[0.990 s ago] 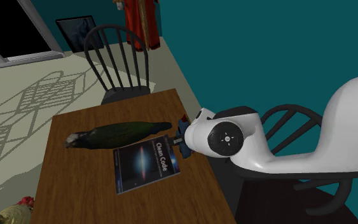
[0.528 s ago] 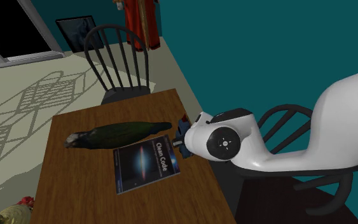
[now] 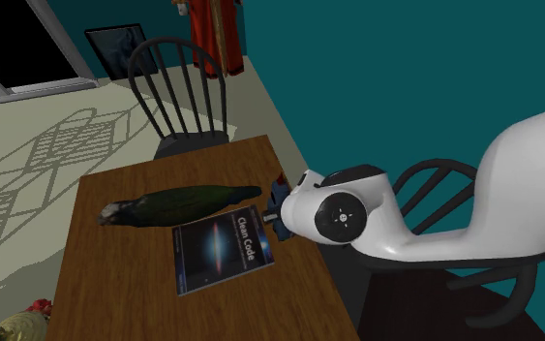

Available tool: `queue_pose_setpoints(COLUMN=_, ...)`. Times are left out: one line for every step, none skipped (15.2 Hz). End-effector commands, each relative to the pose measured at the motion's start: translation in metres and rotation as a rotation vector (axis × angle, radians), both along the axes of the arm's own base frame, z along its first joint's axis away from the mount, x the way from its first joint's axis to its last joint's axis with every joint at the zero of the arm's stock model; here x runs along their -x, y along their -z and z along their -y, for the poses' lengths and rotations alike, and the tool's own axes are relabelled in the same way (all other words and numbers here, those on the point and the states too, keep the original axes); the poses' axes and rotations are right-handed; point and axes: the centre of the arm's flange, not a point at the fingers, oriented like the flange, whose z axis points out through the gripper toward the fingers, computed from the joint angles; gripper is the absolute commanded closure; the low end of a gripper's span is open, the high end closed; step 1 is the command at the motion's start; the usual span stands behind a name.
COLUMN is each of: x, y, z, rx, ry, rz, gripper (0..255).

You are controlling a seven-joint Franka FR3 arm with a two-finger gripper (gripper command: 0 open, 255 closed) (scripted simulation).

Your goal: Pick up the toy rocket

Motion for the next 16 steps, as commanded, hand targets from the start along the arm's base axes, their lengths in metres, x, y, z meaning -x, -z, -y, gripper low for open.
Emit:
queue_pose_setpoints(x=0.000, y=-0.008, z=0.000, rx=0.000, ry=0.000, rz=0.000, gripper=255)
queue_pose_setpoints(x=0.000, y=-0.014, z=0.000, rx=0.000, ry=0.000, rz=0.000, gripper=255)
queue_pose_setpoints(x=0.000, y=-0.019, z=0.000, rx=0.000, ry=0.000, rz=0.000, gripper=255)
queue_pose_setpoints(x=0.000, y=-0.024, z=0.000, rx=0.000, ry=0.000, rz=0.000, gripper=255)
queue_pose_setpoints(x=0.000, y=-0.030, z=0.000, rx=0.000, ry=0.000, rz=0.000, gripper=255)
queue_pose_setpoints(x=0.000, y=-0.035, z=0.000, rx=0.000, ry=0.000, rz=0.000, gripper=255)
queue_pose_setpoints(x=0.000, y=-0.040, z=0.000, rx=0.000, ry=0.000, rz=0.000, gripper=255)
queue_pose_setpoints(x=0.000, y=-0.045, z=0.000, rx=0.000, ry=0.000, rz=0.000, gripper=255)
queue_pose_setpoints(x=0.000, y=-0.051, z=0.000, rx=0.000, ry=0.000, rz=0.000, gripper=255)
queue_pose_setpoints(x=0.000, y=-0.056, z=0.000, rx=0.000, ry=0.000, rz=0.000, gripper=255)
queue_pose_setpoints(x=0.000, y=-0.061, z=0.000, rx=0.000, ry=0.000, rz=0.000, gripper=255)
queue_pose_setpoints(x=0.000, y=-0.067, z=0.000, rx=0.000, ry=0.000, rz=0.000, gripper=255)
queue_pose_setpoints(x=0.000, y=-0.072, z=0.000, rx=0.000, ry=0.000, rz=0.000, gripper=255)
queue_pose_setpoints(x=0.000, y=-0.077, z=0.000, rx=0.000, ry=0.000, rz=0.000, gripper=255)
queue_pose_setpoints(x=0.000, y=-0.078, z=0.000, rx=0.000, ry=0.000, rz=0.000, gripper=255)
queue_pose_setpoints(x=0.000, y=-0.078, z=0.000, rx=0.000, ry=0.000, rz=0.000, gripper=255)
